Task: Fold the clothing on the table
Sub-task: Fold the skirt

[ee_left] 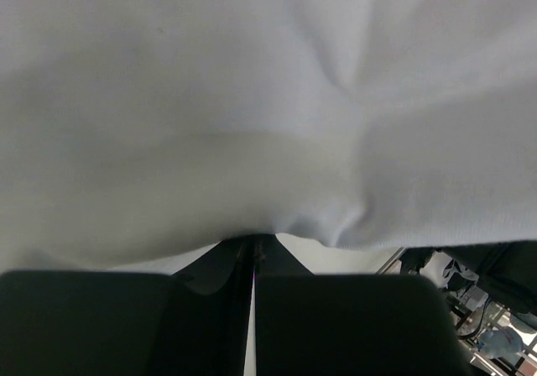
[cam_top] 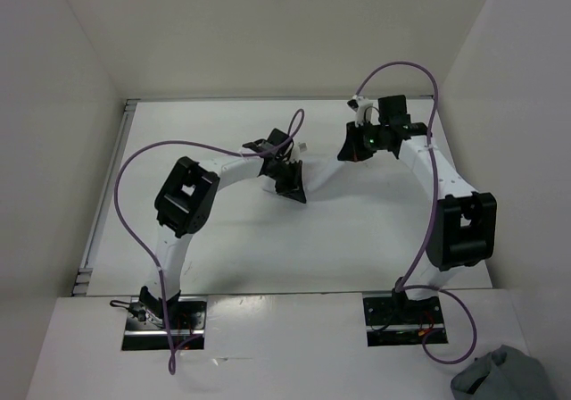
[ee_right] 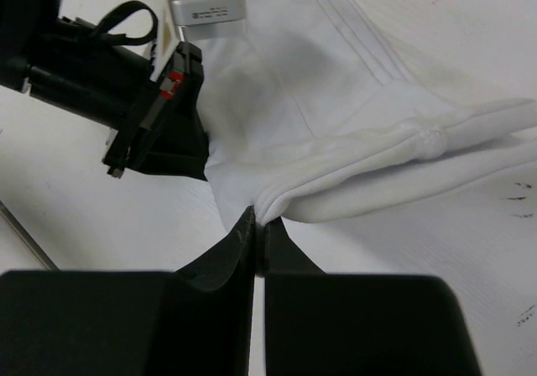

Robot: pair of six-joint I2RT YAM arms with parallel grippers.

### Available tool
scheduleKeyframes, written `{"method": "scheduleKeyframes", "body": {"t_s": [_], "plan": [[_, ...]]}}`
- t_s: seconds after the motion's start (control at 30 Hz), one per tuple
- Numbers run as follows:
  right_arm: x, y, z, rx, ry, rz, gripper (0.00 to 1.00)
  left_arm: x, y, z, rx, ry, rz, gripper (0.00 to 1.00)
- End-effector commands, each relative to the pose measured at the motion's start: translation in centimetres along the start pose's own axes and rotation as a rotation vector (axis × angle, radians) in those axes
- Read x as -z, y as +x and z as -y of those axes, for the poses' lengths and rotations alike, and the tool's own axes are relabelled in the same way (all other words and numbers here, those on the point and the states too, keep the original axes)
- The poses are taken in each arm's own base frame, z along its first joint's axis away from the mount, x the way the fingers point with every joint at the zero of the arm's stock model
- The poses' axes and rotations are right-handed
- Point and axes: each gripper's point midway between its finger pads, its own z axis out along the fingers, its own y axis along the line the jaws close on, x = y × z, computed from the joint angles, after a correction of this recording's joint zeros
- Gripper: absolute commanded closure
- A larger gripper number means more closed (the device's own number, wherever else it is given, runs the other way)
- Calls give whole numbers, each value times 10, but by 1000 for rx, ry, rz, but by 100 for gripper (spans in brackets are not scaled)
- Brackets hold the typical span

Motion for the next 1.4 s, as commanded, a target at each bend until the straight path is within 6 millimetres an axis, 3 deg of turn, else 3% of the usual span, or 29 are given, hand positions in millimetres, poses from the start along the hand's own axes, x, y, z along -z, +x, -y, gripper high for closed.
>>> {"method": "scheduleKeyframes", "body": {"t_s": [0.0, 0.13, 0.3, 0.47, 0.57, 0.73, 0.87, 1.03, 1.17, 1.37], "plan": [[14, -31, -24, 110, -34, 107, 100, 6, -7, 16, -25, 42, 42, 97], [13, -28, -23, 115, -35, 99, 100, 32, -22, 43, -68, 87, 116, 97], [18, -26, -27, 129, -33, 107, 100, 63, -41, 53, -65, 104, 201, 100], [18, -26, -26, 138, -33, 107, 100, 84, -48, 66, -67, 139, 261, 100], [18, -26, -26, 138, -33, 107, 100, 73, -50, 56, -54, 114, 259, 100], [18, -26, -30, 139, -53, 109, 100, 27, -30, 52, -44, 106, 164, 100], [21, -28, -33, 145, -62, 118, 100, 8, -15, 43, -24, 89, 117, 100], [22, -29, -48, 181, -133, 123, 100, -1, -8, 41, -19, 97, 103, 100], [0, -15, -84, 241, -231, 63, 100, -7, -2, 30, 6, 66, 95, 100], [-19, -3, -125, 322, -322, 13, 100, 8, -6, 26, 4, 20, 172, 100]]}}
